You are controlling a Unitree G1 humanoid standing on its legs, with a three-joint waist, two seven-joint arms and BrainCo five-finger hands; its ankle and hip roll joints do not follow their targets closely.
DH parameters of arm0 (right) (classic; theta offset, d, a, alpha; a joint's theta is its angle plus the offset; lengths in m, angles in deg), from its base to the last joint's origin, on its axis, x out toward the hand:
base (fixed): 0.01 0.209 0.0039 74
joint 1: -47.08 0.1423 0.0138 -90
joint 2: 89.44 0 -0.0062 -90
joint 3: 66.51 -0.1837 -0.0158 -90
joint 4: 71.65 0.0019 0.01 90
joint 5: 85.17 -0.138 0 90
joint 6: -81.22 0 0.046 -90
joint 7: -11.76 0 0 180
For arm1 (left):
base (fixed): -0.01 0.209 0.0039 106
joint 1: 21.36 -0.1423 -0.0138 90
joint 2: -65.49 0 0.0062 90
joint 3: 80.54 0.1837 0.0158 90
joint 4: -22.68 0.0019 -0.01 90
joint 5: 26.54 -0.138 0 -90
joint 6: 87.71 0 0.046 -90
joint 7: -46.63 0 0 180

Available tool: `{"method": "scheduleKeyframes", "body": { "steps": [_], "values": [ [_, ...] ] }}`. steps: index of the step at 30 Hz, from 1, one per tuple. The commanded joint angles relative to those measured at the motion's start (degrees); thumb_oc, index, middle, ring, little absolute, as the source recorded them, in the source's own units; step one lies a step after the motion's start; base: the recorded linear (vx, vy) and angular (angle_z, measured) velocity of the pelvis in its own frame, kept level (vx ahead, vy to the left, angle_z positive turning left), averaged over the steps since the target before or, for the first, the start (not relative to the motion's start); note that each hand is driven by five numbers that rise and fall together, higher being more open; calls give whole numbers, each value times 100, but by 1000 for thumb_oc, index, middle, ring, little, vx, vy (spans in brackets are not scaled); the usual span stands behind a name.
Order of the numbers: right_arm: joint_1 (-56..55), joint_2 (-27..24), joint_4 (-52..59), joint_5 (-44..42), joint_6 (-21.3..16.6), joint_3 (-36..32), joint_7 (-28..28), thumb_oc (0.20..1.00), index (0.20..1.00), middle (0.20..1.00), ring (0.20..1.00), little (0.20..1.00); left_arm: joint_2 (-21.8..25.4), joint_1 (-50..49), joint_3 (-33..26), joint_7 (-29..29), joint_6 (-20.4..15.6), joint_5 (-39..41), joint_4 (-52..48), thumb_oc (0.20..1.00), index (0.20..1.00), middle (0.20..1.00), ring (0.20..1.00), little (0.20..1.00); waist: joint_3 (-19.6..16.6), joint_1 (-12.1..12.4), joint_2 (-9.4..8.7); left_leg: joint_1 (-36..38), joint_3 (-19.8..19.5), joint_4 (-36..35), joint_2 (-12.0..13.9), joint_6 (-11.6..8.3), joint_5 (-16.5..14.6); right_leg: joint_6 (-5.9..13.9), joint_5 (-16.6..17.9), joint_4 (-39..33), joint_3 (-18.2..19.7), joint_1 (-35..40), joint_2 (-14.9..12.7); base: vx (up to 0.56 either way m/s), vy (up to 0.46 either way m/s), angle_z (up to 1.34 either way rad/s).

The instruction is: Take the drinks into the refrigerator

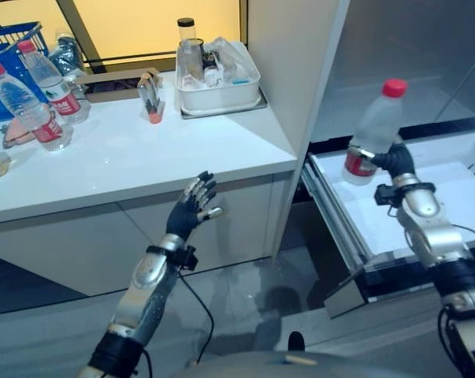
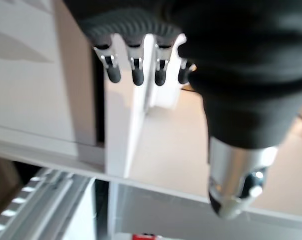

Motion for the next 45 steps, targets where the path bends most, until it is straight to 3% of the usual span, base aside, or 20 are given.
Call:
{"method": "scheduleKeyframes", "body": {
  "steps": [1,6,13,14,25,28,31,33,34,36,39,45],
  "values": [
    [851,-555,-289,288,-520,-173,89,200,200,200,200,200,583,70,258,329,-208,-337,-275,1000,1000,1000,1000,1000,-272,-44,-416,-498,215,228,-362,503,-51,149,-596,522,141,93,48,0,0,0],
    [1742,-839,-1948,600,-240,793,-106,200,200,200,200,200,1204,176,600,599,-320,-508,-772,1000,1000,1000,1000,1000,-191,-11,-427,-569,239,257,-356,475,-40,153,-582,561,169,-2,73,-3,0,-2],
    [2769,-740,-3491,1343,-35,1717,-99,200,200,200,200,200,1272,247,881,700,-281,-439,-808,1000,1000,1000,1000,1000,-42,30,-397,-700,230,281,-369,477,-6,157,-566,616,181,-127,78,-2,1,-1],
    [2975,-679,-3932,1804,55,2023,-93,200,200,200,200,200,1312,308,964,686,-269,-550,-773,1000,1000,1000,1000,1000,28,74,-398,-763,214,286,-367,478,19,156,-564,643,167,-182,73,0,0,0],
    [3819,-253,-5095,3323,195,3187,-147,200,200,200,200,200,1592,459,1173,632,-377,-983,-788,1000,1000,1000,1000,1000,416,212,-292,-1203,93,310,-432,500,176,174,-521,783,96,-601,12,-54,10,7],
    [3810,0,-5207,3960,238,3495,-126,200,200,200,200,200,1563,440,1150,541,-391,-1032,-721,1000,1000,1000,1000,1000,545,272,-243,-1339,50,327,-474,522,215,175,-505,833,94,-735,-14,-69,20,10],
    [3643,493,-5279,5279,321,4170,-347,200,200,200,200,200,1493,472,1080,432,-443,-1121,-743,1000,1000,1000,1000,1000,695,371,-180,-1485,-47,330,-519,549,272,184,-494,889,48,-852,-63,-83,28,5],
    [3575,641,-5263,5497,337,4263,-396,200,200,200,200,200,1458,490,1066,398,-448,-1139,-758,1000,1000,1000,1000,1000,732,386,-157,-1508,-77,325,-525,562,285,187,-496,913,41,-881,-80,-53,25,8],
    [3311,958,-5203,5841,349,4364,-431,200,200,200,200,200,1352,565,1094,329,-473,-1213,-709,1000,1000,1000,1000,1000,811,422,-126,-1560,-128,315,-553,577,316,195,-496,957,3,-930,-120,-72,26,12],
    [3173,1179,-5190,5934,382,4389,-476,200,200,200,200,200,1302,625,1112,311,-475,-1250,-700,1000,1000,1000,1000,1000,846,441,-109,-1596,-173,302,-563,583,339,204,-504,992,-41,-963,-148,-67,18,11],
    [2823,1894,-5345,6165,440,4393,-625,200,200,200,200,200,1114,719,1081,203,-499,-1322,-706,1000,1000,1000,1000,1000,991,531,-41,-1707,-297,301,-621,609,374,212,-510,1048,-125,-1036,-232,-80,12,8],
    [2299,2575,-5587,5888,513,4155,-596,200,200,200,200,200,937,758,919,52,-536,-1273,-655,1000,1000,1000,1000,1000,1106,621,30,-1764,-365,264,-671,618,419,219,-473,991,-186,-1048,-315,-43,19,14]
  ]
}}
